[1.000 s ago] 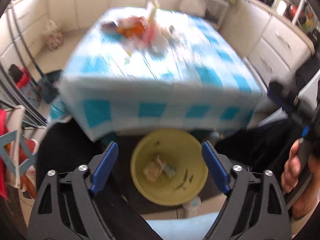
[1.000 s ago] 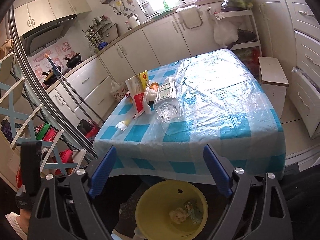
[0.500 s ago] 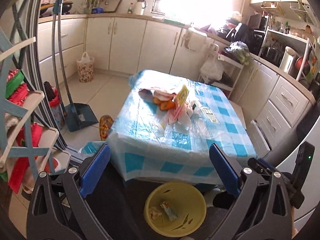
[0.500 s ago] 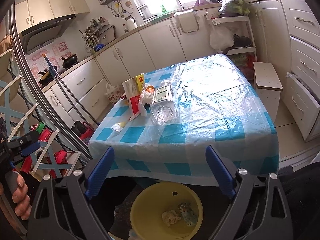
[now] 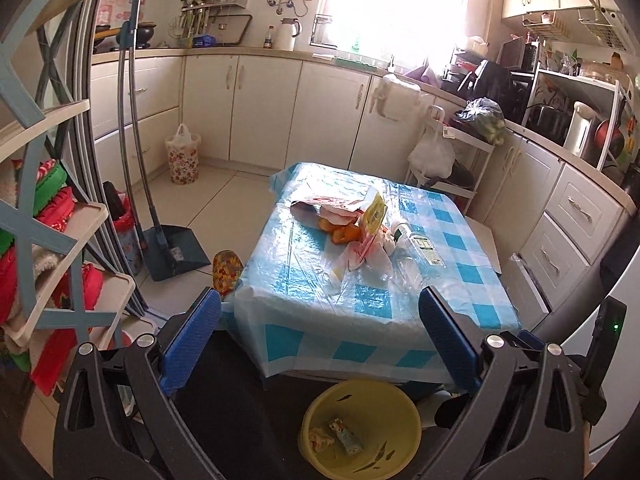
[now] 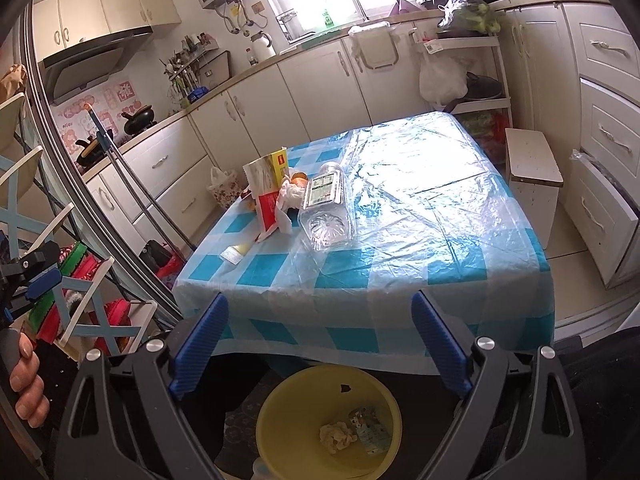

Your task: Collect trash

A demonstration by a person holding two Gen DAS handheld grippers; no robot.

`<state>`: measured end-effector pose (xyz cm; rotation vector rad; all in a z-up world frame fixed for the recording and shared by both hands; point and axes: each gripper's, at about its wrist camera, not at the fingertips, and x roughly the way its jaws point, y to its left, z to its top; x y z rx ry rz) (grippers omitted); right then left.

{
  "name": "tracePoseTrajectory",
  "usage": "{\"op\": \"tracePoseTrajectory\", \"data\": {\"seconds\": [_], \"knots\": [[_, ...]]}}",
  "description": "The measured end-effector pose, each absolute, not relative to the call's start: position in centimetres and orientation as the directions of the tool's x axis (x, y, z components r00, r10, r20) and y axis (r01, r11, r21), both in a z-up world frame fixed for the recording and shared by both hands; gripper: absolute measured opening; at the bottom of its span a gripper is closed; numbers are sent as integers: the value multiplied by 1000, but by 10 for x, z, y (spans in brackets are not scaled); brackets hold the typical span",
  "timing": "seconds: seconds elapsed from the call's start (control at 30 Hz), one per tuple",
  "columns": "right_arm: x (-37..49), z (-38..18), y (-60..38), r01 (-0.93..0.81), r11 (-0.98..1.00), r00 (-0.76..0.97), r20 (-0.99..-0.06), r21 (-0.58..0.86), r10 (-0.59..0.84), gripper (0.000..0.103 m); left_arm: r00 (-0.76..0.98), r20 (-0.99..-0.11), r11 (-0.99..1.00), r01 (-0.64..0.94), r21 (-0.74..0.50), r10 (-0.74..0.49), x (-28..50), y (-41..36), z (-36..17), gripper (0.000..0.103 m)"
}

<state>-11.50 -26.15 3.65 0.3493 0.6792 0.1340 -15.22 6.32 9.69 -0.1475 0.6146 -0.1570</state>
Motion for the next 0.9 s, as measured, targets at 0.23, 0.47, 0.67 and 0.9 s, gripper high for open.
{"op": "tracePoseTrajectory", "data": {"seconds": [0.23,0.47,0.67,0.9], "knots": [[-115,37,-262,-8,933,773,-590,359,233,89,827,-538,984,91,-156,-162,-156,65,103,96],[-115,37,-262,-9,934,772,-590,358,234,89,866,-485,989,64,-135,-122,-162,71,112,96],[-115,37,-261,-9,934,773,-590,358,234,89,889,-444,989,58,-136,-113,-167,74,118,96],[-115,37,-261,-9,934,772,-591,357,233,89,900,-421,989,58,-135,-110,-168,74,120,96]]}}
